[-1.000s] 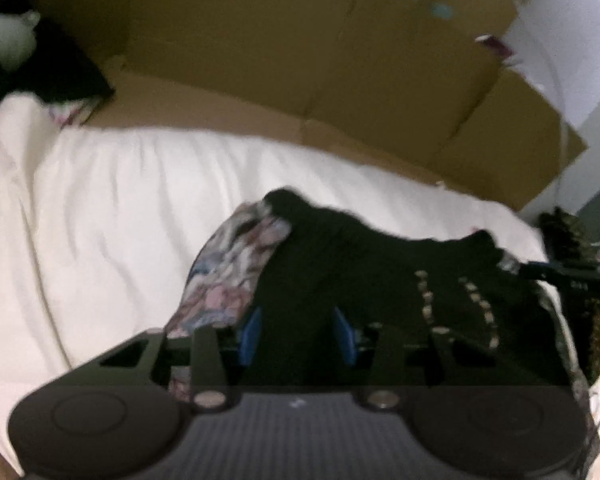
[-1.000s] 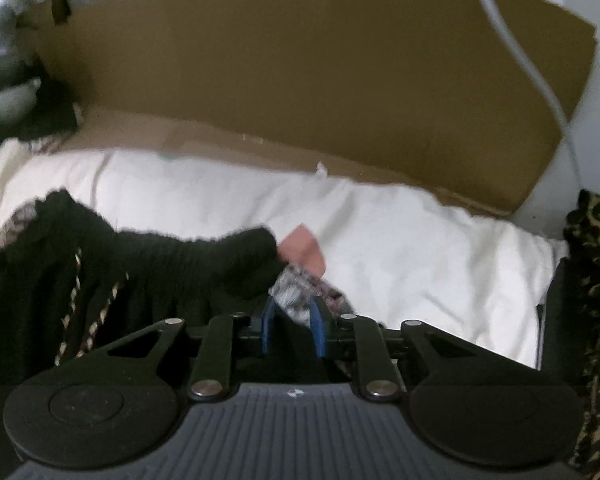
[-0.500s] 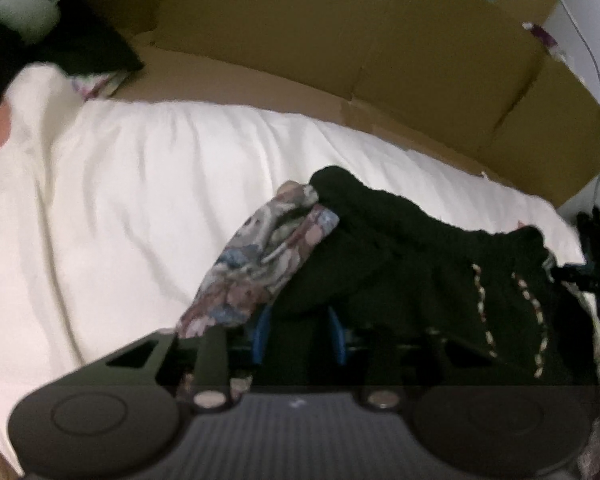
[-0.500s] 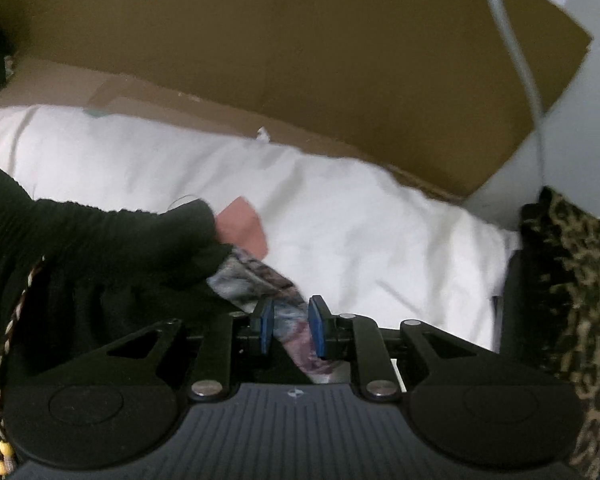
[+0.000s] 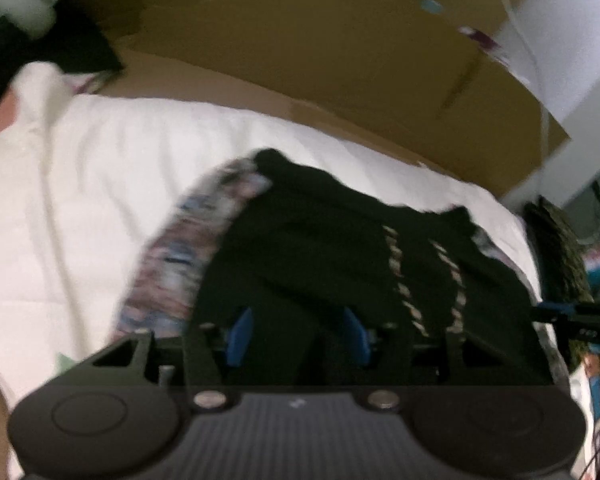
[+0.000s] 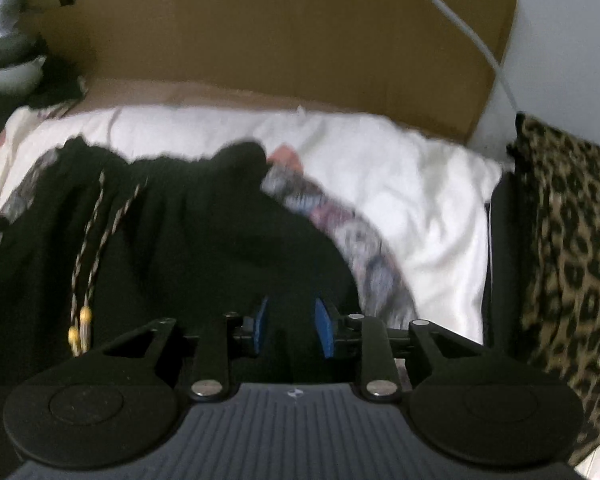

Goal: Fold clothes

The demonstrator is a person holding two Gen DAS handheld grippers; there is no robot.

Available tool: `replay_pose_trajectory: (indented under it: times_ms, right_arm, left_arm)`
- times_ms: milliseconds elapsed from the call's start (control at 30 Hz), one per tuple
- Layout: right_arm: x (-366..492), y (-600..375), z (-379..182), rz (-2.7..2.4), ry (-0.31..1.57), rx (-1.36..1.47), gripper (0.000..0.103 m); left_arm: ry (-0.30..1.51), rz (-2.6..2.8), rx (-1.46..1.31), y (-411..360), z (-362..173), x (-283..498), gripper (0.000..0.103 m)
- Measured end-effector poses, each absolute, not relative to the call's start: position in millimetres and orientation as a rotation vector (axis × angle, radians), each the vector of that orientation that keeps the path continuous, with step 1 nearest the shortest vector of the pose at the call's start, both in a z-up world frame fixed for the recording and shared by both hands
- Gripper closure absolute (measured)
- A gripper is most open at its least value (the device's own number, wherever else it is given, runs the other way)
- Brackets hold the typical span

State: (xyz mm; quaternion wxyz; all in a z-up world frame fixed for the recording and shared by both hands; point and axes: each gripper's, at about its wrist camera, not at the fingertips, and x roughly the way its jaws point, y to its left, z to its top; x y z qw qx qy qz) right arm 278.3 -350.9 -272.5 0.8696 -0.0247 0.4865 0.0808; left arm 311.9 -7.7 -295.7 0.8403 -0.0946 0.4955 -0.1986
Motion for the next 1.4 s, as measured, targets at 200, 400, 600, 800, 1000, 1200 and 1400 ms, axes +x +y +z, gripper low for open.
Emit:
replay_pose_trajectory:
  times_ms: [200, 400, 600, 800, 1000, 1200, 1400]
  right_arm:
    - [257, -345, -295, 0.189, 1.061, -0.076, 0.070]
    - [236, -344, -315, 0.205, 1.120, -0.121, 0.064]
    - [200, -354, -310, 0.241, 1.178, -0.136, 0.061]
    - [144, -372, -308, 0.233, 1.196, -0.112, 0.055]
    - [103, -386, -302, 0.174, 1.199, -0.065, 0.055]
    - [74, -398, -305, 0.143, 1.210, 0.026, 0.052]
    - [53, -387, -287, 0.211, 1.196, 0.031, 0.054]
  left_arm:
    - [1.095, -0.499, -0.186, -41, -307, 290, 0.048]
    - [1.144, -0.509, -0.159, -47, -318, 273, 0.048]
    - [1.165, -0.487, -0.167, -29, -316, 254, 0.046]
    - [1.187, -0.470, -0.178, -13, -317, 227, 0.043]
    - [1.219, -0.452, -0.180, -5, -323, 201, 0.043]
    - [1.237, -0.438, -0.184, 5, -328, 176, 0.042]
    - [1.213, -0.425, -0.182, 22, -318, 157, 0.042]
